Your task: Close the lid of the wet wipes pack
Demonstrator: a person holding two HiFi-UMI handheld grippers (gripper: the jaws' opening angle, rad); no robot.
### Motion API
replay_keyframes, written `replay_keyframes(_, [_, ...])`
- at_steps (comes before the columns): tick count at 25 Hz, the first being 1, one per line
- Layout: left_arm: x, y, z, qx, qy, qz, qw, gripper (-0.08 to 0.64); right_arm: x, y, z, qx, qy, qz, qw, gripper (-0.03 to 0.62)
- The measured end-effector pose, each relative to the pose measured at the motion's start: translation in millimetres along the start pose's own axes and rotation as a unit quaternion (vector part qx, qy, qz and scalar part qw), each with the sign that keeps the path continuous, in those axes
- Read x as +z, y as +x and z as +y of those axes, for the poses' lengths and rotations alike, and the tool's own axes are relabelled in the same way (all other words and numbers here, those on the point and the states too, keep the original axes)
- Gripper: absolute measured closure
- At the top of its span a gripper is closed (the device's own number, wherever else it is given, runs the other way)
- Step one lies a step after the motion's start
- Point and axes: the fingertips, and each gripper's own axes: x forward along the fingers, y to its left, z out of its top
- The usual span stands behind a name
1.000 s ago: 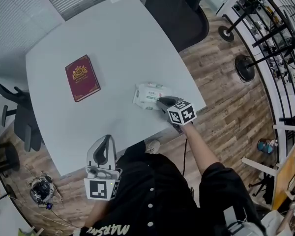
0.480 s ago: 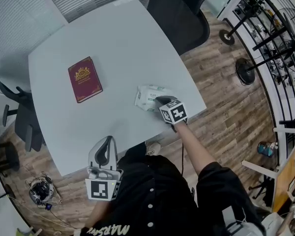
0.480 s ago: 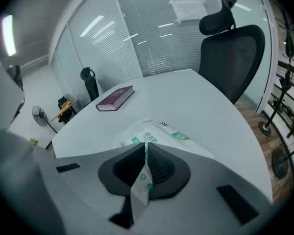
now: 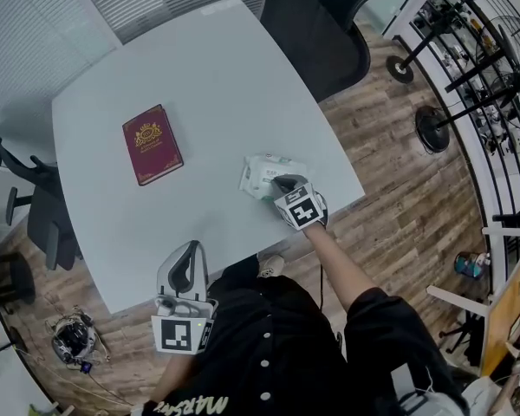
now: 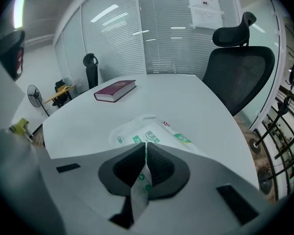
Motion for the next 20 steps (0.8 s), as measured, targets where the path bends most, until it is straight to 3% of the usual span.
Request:
replay_keyframes(12, [17.4, 9.4, 0.7, -0.008, 0.009, -0.026, 0.9996, 0.554, 15.1, -13.6, -0.8, -0.018, -0.022, -0.020, 0.999, 0.555])
replay_keyframes(16, [20.1, 12.0, 0.8, -0.011, 0.011, -0.030, 0.9994, 0.552, 44.9, -48.5, -9.0, -0.001, -0.011, -0.083, 0.996, 0.555])
replay_keyframes(20, [24.3, 18.3, -0.7, -0.017, 0.012, -0.038, 0.9991, 0.554, 76.0, -99.3, -5.0, 0.008, -0.008, -0.163, 0.987, 0.555])
